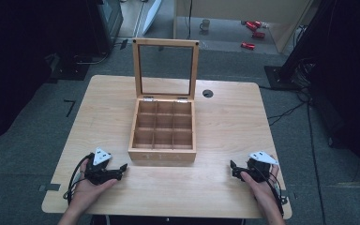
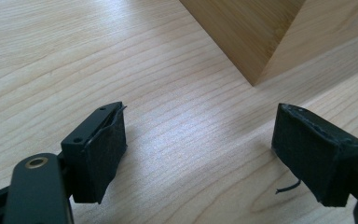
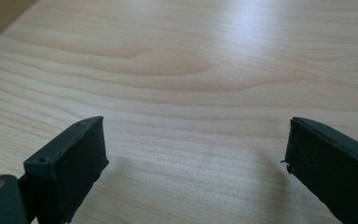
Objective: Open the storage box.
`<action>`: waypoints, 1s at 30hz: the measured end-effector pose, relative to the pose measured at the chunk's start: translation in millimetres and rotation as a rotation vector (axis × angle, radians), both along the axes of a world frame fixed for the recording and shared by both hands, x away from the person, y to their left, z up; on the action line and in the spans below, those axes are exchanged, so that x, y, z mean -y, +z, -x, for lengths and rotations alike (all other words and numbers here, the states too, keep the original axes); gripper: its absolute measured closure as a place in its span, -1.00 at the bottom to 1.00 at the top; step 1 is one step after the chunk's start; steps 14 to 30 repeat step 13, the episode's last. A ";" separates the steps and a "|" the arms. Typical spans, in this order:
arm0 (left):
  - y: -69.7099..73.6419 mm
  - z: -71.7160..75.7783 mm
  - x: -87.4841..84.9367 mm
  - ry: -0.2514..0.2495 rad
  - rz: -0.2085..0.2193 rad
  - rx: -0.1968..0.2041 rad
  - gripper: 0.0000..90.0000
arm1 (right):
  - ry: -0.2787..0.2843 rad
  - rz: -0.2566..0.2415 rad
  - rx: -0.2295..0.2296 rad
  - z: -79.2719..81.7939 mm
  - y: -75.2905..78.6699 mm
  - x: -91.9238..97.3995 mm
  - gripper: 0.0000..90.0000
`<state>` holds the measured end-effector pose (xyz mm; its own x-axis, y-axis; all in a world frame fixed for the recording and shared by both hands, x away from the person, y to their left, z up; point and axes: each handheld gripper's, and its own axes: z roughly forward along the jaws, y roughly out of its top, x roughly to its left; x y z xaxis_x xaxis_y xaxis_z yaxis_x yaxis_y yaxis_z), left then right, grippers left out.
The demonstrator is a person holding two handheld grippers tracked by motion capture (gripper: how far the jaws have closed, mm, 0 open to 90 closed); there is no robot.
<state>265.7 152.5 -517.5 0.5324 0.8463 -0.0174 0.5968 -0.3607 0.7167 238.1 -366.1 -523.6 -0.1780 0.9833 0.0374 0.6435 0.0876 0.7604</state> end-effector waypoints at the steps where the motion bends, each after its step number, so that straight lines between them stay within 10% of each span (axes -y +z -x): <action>1: 0.0 0.0 0.0 0.000 0.000 0.000 -0.60 | 0.002 0.013 -0.010 -0.3 -0.4 -1.3 -0.90; 30: -0.3 1.6 4.8 0.020 -0.030 0.007 -0.62 | 0.005 0.024 -0.059 -4.1 -2.3 -2.5 -0.94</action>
